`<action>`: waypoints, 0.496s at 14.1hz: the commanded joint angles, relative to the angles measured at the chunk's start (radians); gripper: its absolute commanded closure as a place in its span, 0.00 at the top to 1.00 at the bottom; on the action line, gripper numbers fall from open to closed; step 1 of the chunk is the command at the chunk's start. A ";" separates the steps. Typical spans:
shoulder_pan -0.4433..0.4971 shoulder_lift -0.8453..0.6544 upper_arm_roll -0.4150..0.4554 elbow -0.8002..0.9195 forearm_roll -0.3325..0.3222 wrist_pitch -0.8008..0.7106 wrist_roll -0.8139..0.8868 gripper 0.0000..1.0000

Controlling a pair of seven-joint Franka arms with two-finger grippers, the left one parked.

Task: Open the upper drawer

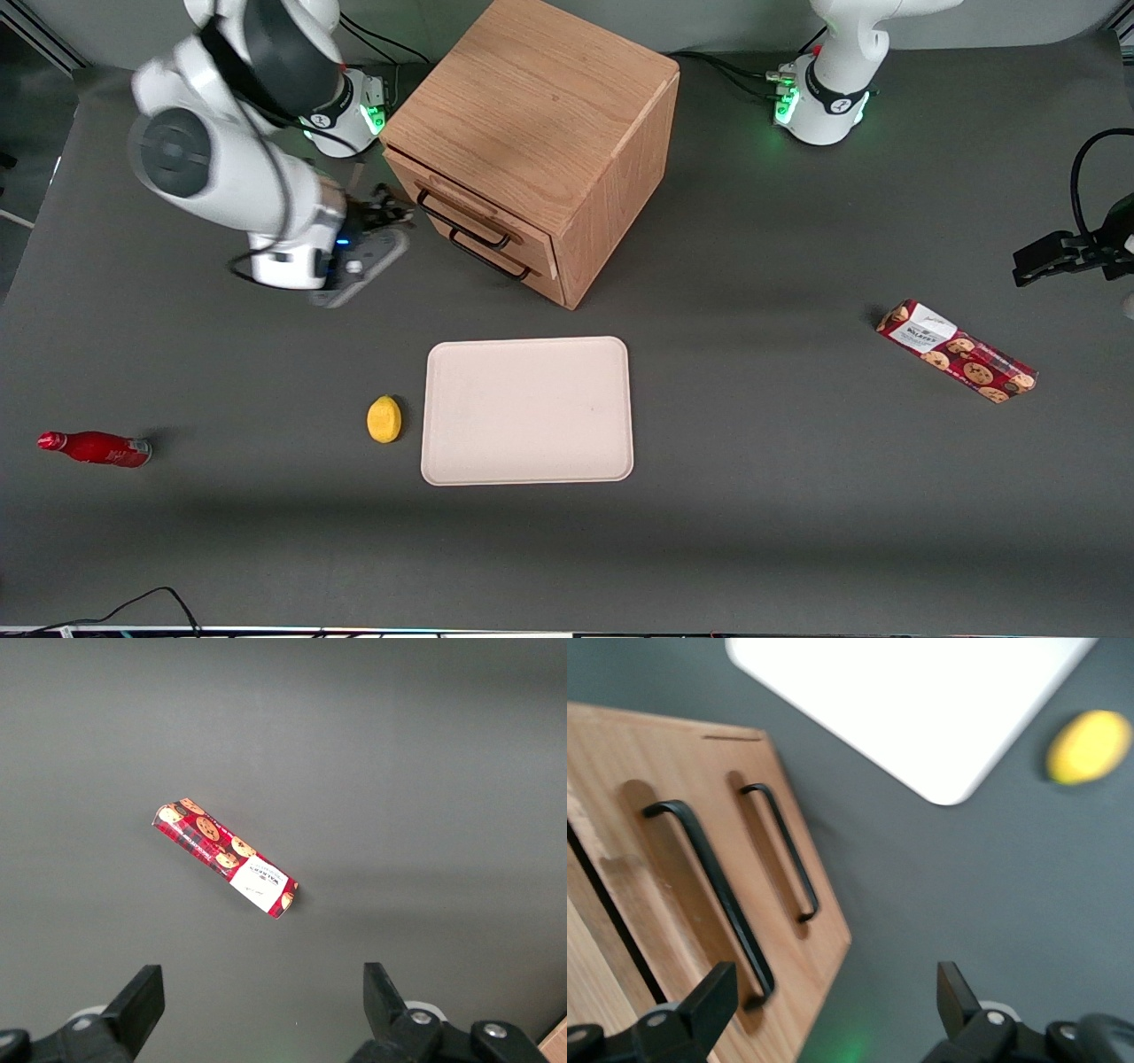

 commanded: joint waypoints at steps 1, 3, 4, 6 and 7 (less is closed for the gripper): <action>0.005 -0.104 -0.122 -0.002 -0.003 -0.047 0.014 1.00; 0.003 -0.164 -0.209 -0.002 -0.001 -0.048 0.026 1.00; 0.002 -0.192 -0.255 -0.002 0.000 -0.053 0.035 1.00; 0.002 -0.224 -0.369 0.000 -0.001 -0.073 0.052 1.00; 0.002 -0.232 -0.421 0.011 -0.001 -0.074 0.052 1.00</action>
